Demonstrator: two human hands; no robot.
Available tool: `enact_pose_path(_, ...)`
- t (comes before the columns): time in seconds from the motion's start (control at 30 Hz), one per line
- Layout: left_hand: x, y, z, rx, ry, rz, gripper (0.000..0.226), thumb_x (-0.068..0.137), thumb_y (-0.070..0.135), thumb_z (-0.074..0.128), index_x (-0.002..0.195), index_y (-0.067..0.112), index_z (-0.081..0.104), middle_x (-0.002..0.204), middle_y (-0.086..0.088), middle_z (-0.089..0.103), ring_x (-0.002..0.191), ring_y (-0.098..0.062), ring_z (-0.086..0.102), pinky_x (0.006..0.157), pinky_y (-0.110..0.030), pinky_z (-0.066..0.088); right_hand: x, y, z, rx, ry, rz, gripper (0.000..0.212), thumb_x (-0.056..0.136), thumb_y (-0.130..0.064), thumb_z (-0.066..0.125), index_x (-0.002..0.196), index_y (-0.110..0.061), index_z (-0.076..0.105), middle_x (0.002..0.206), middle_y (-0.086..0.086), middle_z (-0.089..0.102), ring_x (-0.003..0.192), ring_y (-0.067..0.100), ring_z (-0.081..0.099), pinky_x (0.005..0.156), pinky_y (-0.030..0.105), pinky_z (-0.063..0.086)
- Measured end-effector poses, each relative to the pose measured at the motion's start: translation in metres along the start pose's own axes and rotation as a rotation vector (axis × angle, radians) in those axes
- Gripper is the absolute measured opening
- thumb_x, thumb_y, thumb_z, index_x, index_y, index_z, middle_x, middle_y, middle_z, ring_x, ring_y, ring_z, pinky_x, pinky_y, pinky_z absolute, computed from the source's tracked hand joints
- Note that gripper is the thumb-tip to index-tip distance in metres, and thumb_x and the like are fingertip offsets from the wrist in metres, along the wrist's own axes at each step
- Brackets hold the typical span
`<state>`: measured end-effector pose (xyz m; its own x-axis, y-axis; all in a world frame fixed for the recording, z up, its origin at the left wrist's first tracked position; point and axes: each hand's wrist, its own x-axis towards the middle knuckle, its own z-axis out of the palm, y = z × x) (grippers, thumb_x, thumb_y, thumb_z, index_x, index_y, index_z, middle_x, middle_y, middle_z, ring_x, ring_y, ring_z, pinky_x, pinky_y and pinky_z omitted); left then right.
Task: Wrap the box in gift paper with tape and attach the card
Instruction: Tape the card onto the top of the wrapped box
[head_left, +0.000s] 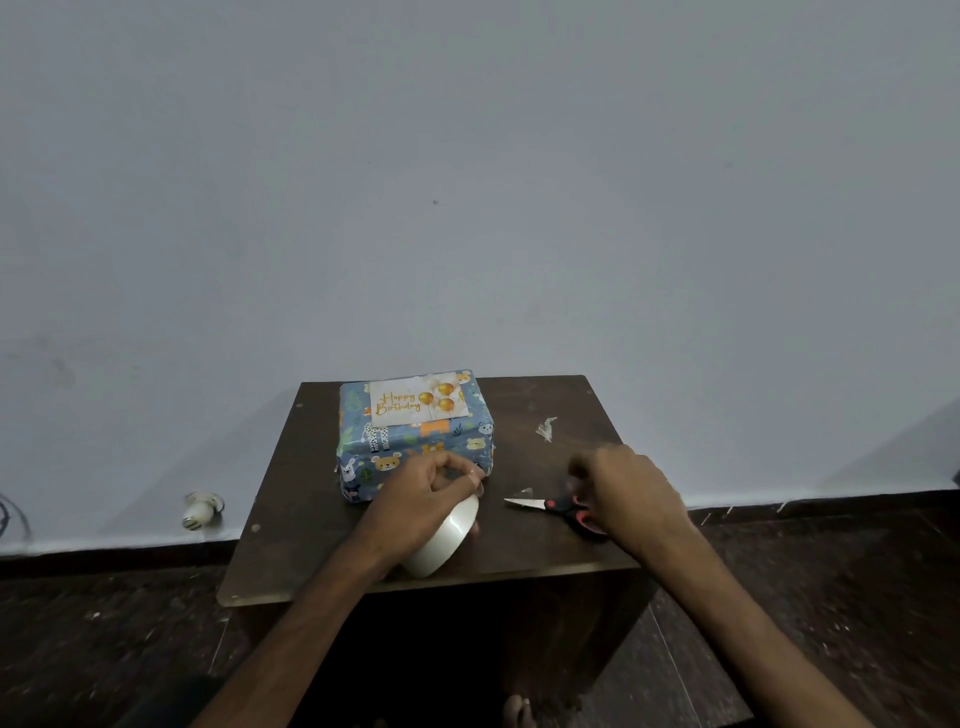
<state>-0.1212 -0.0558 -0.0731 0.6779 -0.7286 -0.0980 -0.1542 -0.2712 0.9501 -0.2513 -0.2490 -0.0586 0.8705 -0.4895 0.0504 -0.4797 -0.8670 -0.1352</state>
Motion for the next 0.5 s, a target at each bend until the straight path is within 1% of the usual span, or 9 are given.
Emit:
enact_pose_path(0.03, 0.0, -0.001, 0.0, 0.0, 0.003, -0.005, 0.009, 0.098, 0.017, 0.061, 0.104, 0.014, 0.066, 0.081, -0.001, 0.077, 0.068, -0.026, 0.074, 0.072, -0.038, 0.057, -0.002, -0.007, 0.001, 0.203, 0.071, -0.03, 0.011, 0.09, -0.03, 0.069, 0.096, -0.021, 0.07, 0.097, -0.003, 0.07, 0.086, 0.012, 0.067, 0.068, 0.027, 0.048)
enact_pose_path(0.07, 0.0, -0.001, 0.001, -0.005, 0.003, -0.007, 0.01, 0.098, 0.019, 0.061, 0.107, 0.015, 0.064, 0.079, -0.001, 0.077, 0.069, -0.025, 0.074, 0.072, -0.037, 0.057, -0.004, -0.017, 0.002, 0.468, 0.078, -0.056, 0.011, 0.091, -0.031, 0.07, 0.096, -0.022, 0.074, 0.091, -0.006, 0.073, 0.079, 0.003, 0.066, 0.065, 0.019, 0.047)
enact_pose_path(0.1, 0.0, -0.002, 0.002, -0.009, 0.0, -0.001, 0.012, 0.097, 0.021, 0.063, 0.109, 0.017, 0.063, 0.078, -0.003, 0.077, 0.07, -0.026, 0.074, 0.073, -0.039, 0.057, -0.006, -0.029, 0.003, 0.708, 0.024, -0.081, 0.014, 0.09, -0.031, 0.071, 0.098, -0.021, 0.076, 0.088, -0.007, 0.074, 0.077, 0.001, 0.067, 0.061, 0.013, 0.045)
enact_pose_path(0.13, 0.001, -0.002, 0.003, -0.003, -0.004, 0.008, 0.014, 0.097, 0.025, 0.064, 0.11, 0.02, 0.062, 0.079, -0.006, 0.077, 0.072, -0.026, 0.074, 0.075, -0.043, 0.057, -0.007, -0.037, 0.006, 0.86, -0.032, -0.109, 0.016, 0.088, -0.032, 0.073, 0.099, -0.02, 0.076, 0.087, -0.007, 0.074, 0.078, 0.003, 0.067, 0.057, 0.01, 0.044)
enact_pose_path(0.2, 0.0, -0.003, 0.002, -0.018, 0.002, 0.012, 0.018, 0.094, 0.027, 0.068, 0.111, 0.024, 0.061, 0.08, -0.009, 0.077, 0.072, -0.026, 0.073, 0.075, -0.045, 0.056, -0.006, -0.049, 0.016, 0.956, -0.063, -0.161, 0.016, 0.086, -0.03, 0.076, 0.098, -0.019, 0.076, 0.089, -0.005, 0.074, 0.08, 0.008, 0.069, 0.057, 0.011, 0.046)
enact_pose_path(0.3, -0.001, 0.001, 0.001, -0.097, -0.032, -0.01, 0.023, 0.095, 0.024, 0.067, 0.115, 0.021, 0.057, 0.076, -0.013, 0.076, 0.064, -0.023, 0.07, 0.065, -0.033, 0.053, -0.002, -0.048, 0.024, 1.038, -0.019, -0.183, 0.011, 0.087, -0.02, 0.075, 0.095, -0.013, 0.076, 0.086, -0.006, 0.075, 0.077, 0.005, 0.068, 0.06, 0.011, 0.047)
enact_pose_path(0.4, -0.002, 0.003, -0.001, -0.135, -0.088, -0.014, 0.027, 0.097, 0.019, 0.063, 0.121, 0.018, 0.052, 0.072, -0.015, 0.075, 0.061, -0.023, 0.069, 0.061, -0.03, 0.052, -0.001, -0.045, 0.025, 1.055, -0.019, -0.196, 0.008, 0.087, -0.017, 0.074, 0.092, -0.011, 0.076, 0.081, -0.007, 0.074, 0.072, 0.003, 0.066, 0.061, 0.015, 0.048)
enact_pose_path(0.5, -0.003, 0.004, -0.003, -0.223, -0.13, -0.015, 0.03, 0.099, 0.012, 0.059, 0.126, 0.015, 0.047, 0.071, -0.018, 0.073, 0.059, -0.025, 0.068, 0.058, -0.029, 0.052, 0.0, -0.046, 0.026, 1.062, 0.045, -0.207, 0.003, 0.088, -0.014, 0.073, 0.089, -0.014, 0.076, 0.077, -0.008, 0.073, 0.067, 0.002, 0.064, 0.062, 0.021, 0.052)
